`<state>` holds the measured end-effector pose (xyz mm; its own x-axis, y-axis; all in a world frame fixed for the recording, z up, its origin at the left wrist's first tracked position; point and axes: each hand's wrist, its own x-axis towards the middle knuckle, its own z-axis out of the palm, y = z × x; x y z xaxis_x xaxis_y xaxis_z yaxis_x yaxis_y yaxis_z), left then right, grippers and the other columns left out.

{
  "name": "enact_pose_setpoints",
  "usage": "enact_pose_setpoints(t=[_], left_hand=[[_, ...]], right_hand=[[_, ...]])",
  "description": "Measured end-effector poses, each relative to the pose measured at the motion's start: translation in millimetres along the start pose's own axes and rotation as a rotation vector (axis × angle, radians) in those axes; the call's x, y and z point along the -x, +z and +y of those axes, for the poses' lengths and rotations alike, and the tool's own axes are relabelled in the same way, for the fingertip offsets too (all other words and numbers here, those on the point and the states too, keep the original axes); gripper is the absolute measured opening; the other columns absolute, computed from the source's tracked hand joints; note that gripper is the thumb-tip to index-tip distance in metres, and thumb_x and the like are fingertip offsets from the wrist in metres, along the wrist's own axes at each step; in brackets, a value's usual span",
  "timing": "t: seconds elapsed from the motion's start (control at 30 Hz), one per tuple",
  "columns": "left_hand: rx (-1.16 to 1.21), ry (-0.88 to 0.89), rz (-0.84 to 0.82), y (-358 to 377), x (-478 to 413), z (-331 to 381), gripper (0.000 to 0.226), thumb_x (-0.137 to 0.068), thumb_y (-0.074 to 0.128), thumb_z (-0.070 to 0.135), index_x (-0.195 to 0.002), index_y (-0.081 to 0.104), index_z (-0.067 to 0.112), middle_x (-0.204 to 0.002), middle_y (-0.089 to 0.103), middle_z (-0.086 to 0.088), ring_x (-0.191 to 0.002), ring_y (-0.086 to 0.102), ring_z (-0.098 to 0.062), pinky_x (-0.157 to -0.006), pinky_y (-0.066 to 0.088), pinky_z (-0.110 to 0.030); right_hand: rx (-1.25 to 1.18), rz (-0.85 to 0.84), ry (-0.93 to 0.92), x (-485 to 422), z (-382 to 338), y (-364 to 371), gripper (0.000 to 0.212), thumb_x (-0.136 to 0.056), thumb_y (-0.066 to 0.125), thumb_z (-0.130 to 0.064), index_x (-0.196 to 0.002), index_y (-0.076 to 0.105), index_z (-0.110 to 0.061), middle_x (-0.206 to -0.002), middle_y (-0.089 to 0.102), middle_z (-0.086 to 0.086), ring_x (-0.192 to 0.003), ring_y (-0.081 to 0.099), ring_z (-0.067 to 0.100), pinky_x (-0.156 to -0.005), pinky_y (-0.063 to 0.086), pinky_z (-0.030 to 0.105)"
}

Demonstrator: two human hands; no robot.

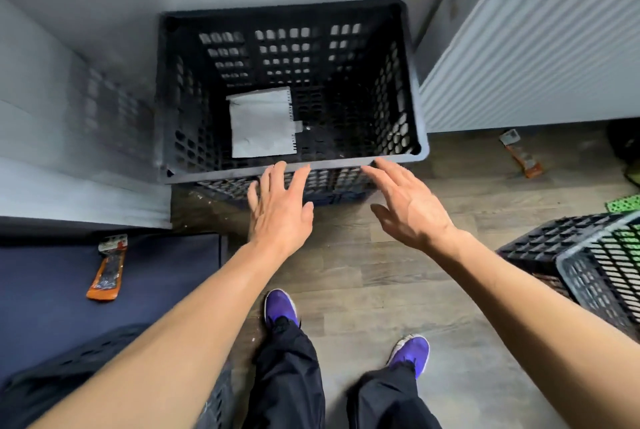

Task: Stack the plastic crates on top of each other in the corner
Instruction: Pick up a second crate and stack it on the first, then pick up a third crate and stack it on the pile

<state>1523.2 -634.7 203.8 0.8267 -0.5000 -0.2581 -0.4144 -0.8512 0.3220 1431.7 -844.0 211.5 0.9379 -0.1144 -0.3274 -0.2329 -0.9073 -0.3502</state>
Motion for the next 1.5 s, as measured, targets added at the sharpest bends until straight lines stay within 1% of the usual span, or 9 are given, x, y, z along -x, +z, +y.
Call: enact_pose_setpoints(t=[0.17,0.27,0.37,0.53,0.73,0.87,1.17,1.33,1.5], left_hand=[[-0.044,0.179,-0.074,23.3,25.3,88.3,0.056,-0.092,0.055,0.042,-0.143,0.041,0.026,-0.151,0.033,-0.011,-0.143,0.022,-0.027,-0.116,0.018,-0.051],[-0.101,0.244,-0.142,48.5,45.6,135.1,0.057,-0.092,0.055,0.046,-0.144,0.041,0.026,-0.151,0.034,-0.011,-0.143,0.024,-0.027,-0.115,0.02,-0.05],[-0.139,0.311,-0.215,76.4,64.0,186.5,0.057,-0.094,0.054,0.044,-0.145,0.039,0.026,-0.15,0.034,-0.01,-0.142,0.024,-0.026,-0.116,0.021,-0.049],[-0.2,0.447,-0.328,116.2,87.2,271.0,0.058,-0.094,0.053,0.043,-0.147,0.035,0.027,-0.149,0.036,-0.008,-0.14,0.027,-0.024,-0.115,0.022,-0.046],[-0.279,0.618,-0.4,147.7,105.1,352.8,0.058,-0.093,0.052,0.043,-0.146,0.035,0.028,-0.147,0.039,-0.005,-0.137,0.034,-0.022,-0.114,0.023,-0.042],[-0.336,0.715,-0.446,162.0,112.6,390.7,0.058,-0.093,0.052,0.042,-0.146,0.035,0.029,-0.147,0.04,-0.003,-0.137,0.035,-0.021,-0.113,0.024,-0.04],[-0.43,0.903,-0.571,221.5,89.7,461.2,0.058,-0.088,0.055,0.041,-0.143,0.041,0.027,-0.14,0.047,-0.003,-0.13,0.044,-0.024,-0.11,0.03,-0.042],[-0.466,1.04,-0.649,262.8,67.8,502.5,0.059,-0.088,0.056,0.04,-0.144,0.039,0.028,-0.141,0.047,-0.002,-0.13,0.043,-0.025,-0.109,0.032,-0.041],[-0.54,1.186,-0.694,303.8,46.2,524.2,0.061,-0.089,0.057,0.038,-0.145,0.037,0.026,-0.139,0.047,-0.003,-0.13,0.042,-0.025,-0.11,0.03,-0.039]], right_hand=[[-0.104,0.01,0.159,79.1,67.7,-8.5,0.063,-0.091,0.056,-0.024,-0.149,0.033,-0.022,-0.155,0.035,0.006,-0.142,0.031,0.025,-0.117,0.025,0.036],[-0.159,0.029,0.274,133.6,111.1,-2.8,0.056,-0.091,0.055,-0.027,-0.145,0.04,-0.022,-0.148,0.044,0.005,-0.133,0.041,0.028,-0.11,0.035,0.037],[-0.201,0.022,0.393,191.3,157.8,9.2,0.052,-0.092,0.053,-0.029,-0.143,0.042,-0.023,-0.143,0.048,0.003,-0.124,0.046,0.029,-0.105,0.039,0.039],[-0.279,0.023,0.554,271.4,220.0,26.1,0.052,-0.093,0.051,-0.031,-0.143,0.04,-0.024,-0.143,0.048,0.003,-0.123,0.047,0.03,-0.104,0.04,0.04],[-0.393,0.047,0.716,342.7,270.9,32.8,0.052,-0.095,0.05,-0.029,-0.145,0.038,-0.023,-0.143,0.047,0.006,-0.124,0.045,0.032,-0.103,0.04,0.044],[-0.473,0.061,0.811,378.4,292.3,38.7,0.053,-0.095,0.05,-0.028,-0.146,0.036,-0.022,-0.143,0.047,0.008,-0.125,0.044,0.033,-0.103,0.04,0.046],[-0.588,0.056,1.032,432.7,331.1,54.2,0.055,-0.096,0.047,-0.027,-0.149,0.032,-0.023,-0.148,0.043,0.006,-0.132,0.039,0.029,-0.107,0.037,0.042],[-0.662,0.054,1.178,440.5,358.8,60.0,0.055,-0.096,0.048,-0.026,-0.148,0.033,-0.023,-0.148,0.043,0.005,-0.135,0.037,0.028,-0.108,0.036,0.041],[-0.72,0.031,1.258,440.0,384.4,82.7,0.056,-0.095,0.051,-0.025,-0.149,0.033,-0.023,-0.148,0.043,0.005,-0.136,0.037,0.027,-0.109,0.036,0.042]])
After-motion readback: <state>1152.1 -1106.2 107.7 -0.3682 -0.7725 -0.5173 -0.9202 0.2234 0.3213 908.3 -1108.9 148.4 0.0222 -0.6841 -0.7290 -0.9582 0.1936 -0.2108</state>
